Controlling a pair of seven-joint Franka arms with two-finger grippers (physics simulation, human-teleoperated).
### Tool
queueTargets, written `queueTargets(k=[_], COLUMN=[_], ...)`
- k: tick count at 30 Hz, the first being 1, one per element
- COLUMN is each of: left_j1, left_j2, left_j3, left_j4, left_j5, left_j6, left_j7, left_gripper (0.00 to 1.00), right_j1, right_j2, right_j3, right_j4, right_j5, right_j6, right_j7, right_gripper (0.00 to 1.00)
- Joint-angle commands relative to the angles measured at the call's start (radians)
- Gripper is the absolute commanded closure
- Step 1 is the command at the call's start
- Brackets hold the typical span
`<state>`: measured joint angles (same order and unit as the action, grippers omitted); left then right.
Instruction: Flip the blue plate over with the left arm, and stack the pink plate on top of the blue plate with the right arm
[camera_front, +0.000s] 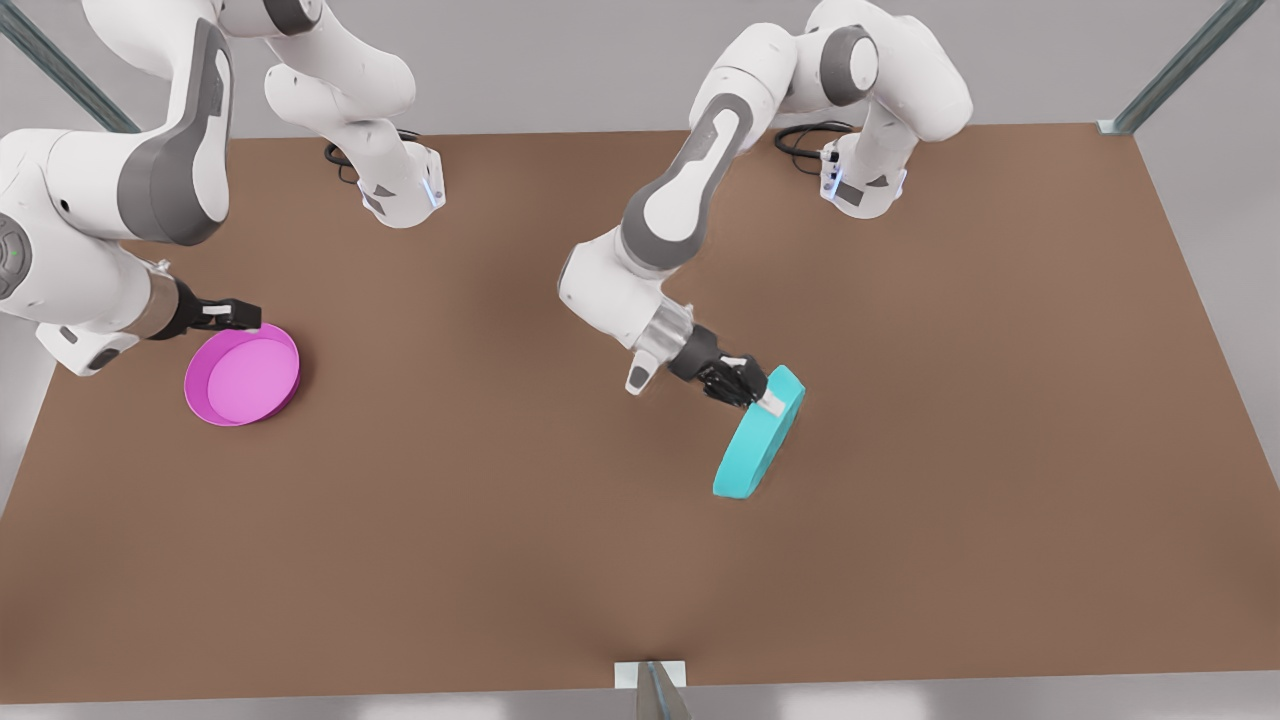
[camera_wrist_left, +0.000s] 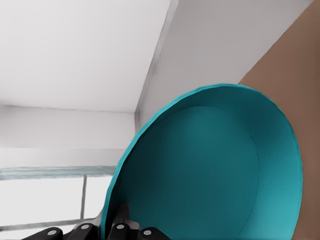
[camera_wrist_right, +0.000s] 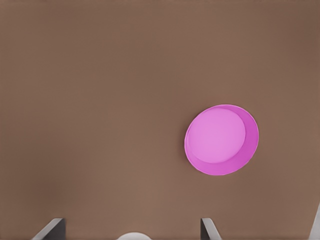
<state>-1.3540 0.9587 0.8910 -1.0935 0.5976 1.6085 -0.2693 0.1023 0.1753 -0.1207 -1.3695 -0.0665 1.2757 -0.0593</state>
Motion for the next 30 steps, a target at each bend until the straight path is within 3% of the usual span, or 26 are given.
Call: queueTargets(k=[1,2,4,7,9,21,30], left_j1=[-0.062,-0.099,-0.132,-0.062,-0.045,-0.002,0.041], left_j2=[0.031,0.037,0.005,-0.021,-0.034,0.164,0.175], left_j3=[0.006,0.006,-0.096,-0.300,-0.350,-0.385,-0.471], left_j4=[-0.040,-0.068,-0.226,-0.233,-0.220,-0.233,-0.230], left_j5=[0.031,0.039,0.312,0.544,0.559,0.591,0.579], left_j6=[-0.032,-0.032,0.008,-0.146,-0.196,-0.079,-0.058], left_j7=[-1.076,-1.169,-1.478,-1.714,-1.775,-1.955,-1.958], left_gripper=[0.79,0.79,0.79,0.79,0.79,0.79,0.79], right_j1=[-0.004,-0.004,-0.006,-0.006,-0.004,-0.004,-0.007], right_j2=[0.000,0.000,0.004,0.007,0.009,0.020,0.023], right_j3=[-0.001,-0.001,-0.001,-0.001,-0.001,-0.001,-0.002], right_j4=[-0.002,-0.003,-0.007,-0.007,-0.007,-0.008,-0.008], right_j5=[0.001,0.001,0.001,0.001,0.001,0.001,0.002], right_j6=[0.013,0.013,0.014,0.014,0.014,0.014,0.014], right_j7=[0.000,0.000,0.000,0.000,0.000,0.000,0.000], right_gripper=[0.00,0.00,0.00,0.00,0.00,0.00,0.00])
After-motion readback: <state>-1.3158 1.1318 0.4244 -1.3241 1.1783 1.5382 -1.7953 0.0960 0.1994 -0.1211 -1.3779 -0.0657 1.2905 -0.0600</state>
